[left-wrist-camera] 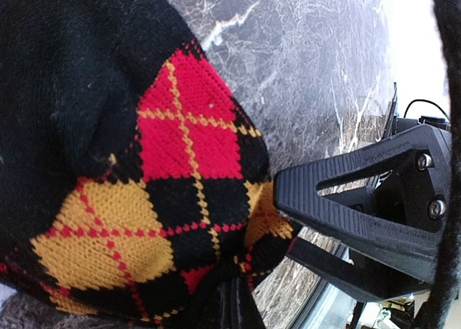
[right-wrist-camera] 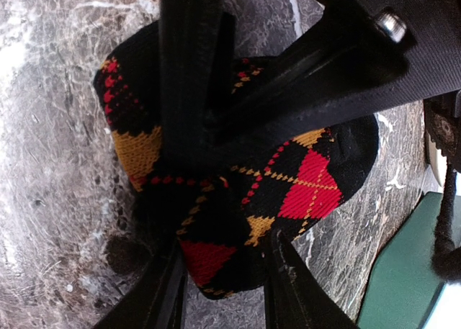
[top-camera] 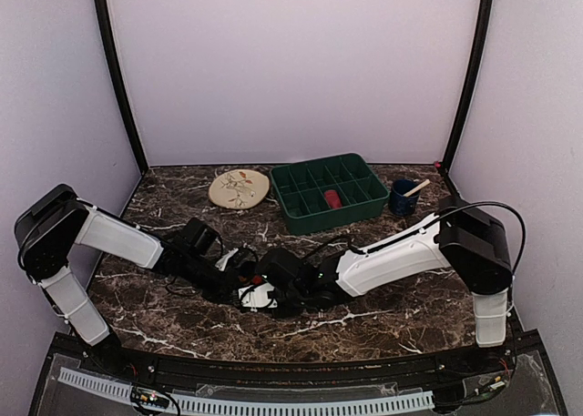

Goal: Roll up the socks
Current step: Roll the sock at the center of the board.

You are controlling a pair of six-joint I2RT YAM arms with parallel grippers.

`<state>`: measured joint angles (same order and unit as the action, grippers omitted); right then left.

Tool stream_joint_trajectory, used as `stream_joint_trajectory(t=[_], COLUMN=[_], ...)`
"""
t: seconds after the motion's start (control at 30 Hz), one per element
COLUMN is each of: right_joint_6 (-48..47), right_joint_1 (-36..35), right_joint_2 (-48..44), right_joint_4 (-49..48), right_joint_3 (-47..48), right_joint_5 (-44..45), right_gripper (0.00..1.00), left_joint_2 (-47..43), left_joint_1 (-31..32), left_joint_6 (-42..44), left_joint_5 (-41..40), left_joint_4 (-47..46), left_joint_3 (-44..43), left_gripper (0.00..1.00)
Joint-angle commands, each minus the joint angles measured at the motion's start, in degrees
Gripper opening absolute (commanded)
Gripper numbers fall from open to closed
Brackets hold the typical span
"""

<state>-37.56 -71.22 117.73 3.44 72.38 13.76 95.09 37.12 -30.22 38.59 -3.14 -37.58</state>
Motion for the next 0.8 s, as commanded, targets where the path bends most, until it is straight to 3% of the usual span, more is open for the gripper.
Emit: stream_joint_trajectory(t=[0.0, 0.37, 0.4, 0.43, 0.47, 0.5, 0.77], right_joint_6=[-0.4, -0.4, -0.4, -0.4, -0.4, 17.7, 29.0], right_joint_1=[0.6, 0.5, 0.5, 0.5, 0.5, 0.5, 0.6], right_joint_2=[0.1, -3.8, -4.6, -5.1, -6.0, -6.6, -15.6], right_joint_4=[4.8, 7.0, 6.9, 6.5, 6.3, 5.6, -9.2], right_joint_3=[-1.5, -1.9, -2.1, -2.5, -2.8, -3.2, -12.1], right_joint_5=[1.2, 1.2, -6.3, -12.2, -12.5, -11.7, -1.3], right_gripper=[0.34, 0.34, 0.34, 0.84, 0.98, 1.00, 1.00], left_joint_2=[1.1, 1.1, 1.1, 1.1, 1.1, 1.1, 1.1], left_joint_1=[-0.4, -0.4, -0.4, -0.4, -0.4, -0.4, -0.4], left_joint_6=[0.2, 0.2, 0.2, 0.2, 0.2, 0.2, -0.1], left_joint_5=[-2.5, -3.0, -3.1, -3.2, -3.3, -3.4, -3.7], left_joint_4=[5.7, 5.8, 5.8, 5.8, 5.7, 5.7, 5.6], left_joint_3=[1.4, 1.6, 1.7, 1.7, 1.8, 1.9, 2.2], left_gripper=[0.00, 0.00, 0.00, 0.00, 0.00, 0.00, 0.00])
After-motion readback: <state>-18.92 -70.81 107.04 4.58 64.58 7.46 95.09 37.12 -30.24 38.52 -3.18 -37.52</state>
